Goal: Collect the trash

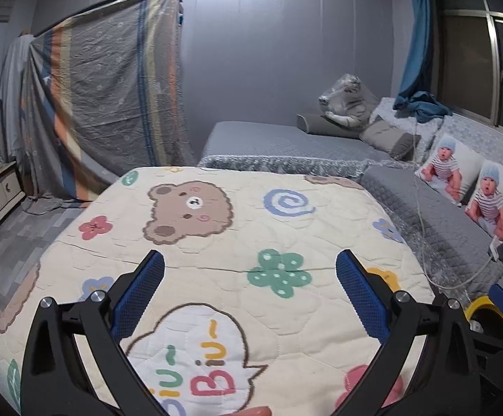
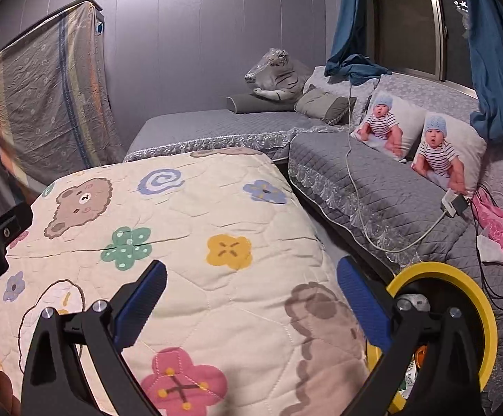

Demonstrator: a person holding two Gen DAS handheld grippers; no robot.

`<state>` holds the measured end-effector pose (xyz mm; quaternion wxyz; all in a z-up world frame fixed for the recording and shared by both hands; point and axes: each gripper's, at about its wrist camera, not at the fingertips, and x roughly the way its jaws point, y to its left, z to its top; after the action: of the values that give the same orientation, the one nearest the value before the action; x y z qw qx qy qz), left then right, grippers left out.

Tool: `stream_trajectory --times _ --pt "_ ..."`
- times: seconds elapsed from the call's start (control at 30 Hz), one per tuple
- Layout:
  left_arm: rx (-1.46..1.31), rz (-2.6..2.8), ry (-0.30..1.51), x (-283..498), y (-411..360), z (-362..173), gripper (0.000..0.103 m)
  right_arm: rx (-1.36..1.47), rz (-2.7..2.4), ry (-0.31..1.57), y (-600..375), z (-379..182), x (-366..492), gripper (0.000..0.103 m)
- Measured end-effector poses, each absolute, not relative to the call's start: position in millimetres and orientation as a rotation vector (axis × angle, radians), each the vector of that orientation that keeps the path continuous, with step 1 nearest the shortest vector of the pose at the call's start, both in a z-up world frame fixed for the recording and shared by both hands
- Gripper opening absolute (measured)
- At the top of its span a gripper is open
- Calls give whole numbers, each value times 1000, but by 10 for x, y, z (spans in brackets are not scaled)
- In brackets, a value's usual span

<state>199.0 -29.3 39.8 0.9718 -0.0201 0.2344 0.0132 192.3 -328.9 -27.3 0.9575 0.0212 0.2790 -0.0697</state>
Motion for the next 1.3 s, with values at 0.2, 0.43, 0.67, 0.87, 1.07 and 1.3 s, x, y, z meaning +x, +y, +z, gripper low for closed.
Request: stream_trajectory --times 0.2,0.43,0.67,0.87,1.07,1.3 --pt "-42 67 448 1993 -142 390 95 28 -174 533 -3082 -229 1946 95" --pt "-20 125 398 1948 -67 414 95 31 -215 494 -2926 -203 1965 95" --pt "-32 125 363 1900 -34 472 95 22 -223 428 -2827 -143 1912 95" --pt "-26 137 333 1867 -50 481 95 22 -219 401 -2793 -125 1884 95" --pt "-35 130 322 1891 -53 507 95 24 -216 401 -2785 -143 1882 95" --pt "-36 129 298 1871 -55 535 95 24 -222 374 -2784 -124 1869 95"
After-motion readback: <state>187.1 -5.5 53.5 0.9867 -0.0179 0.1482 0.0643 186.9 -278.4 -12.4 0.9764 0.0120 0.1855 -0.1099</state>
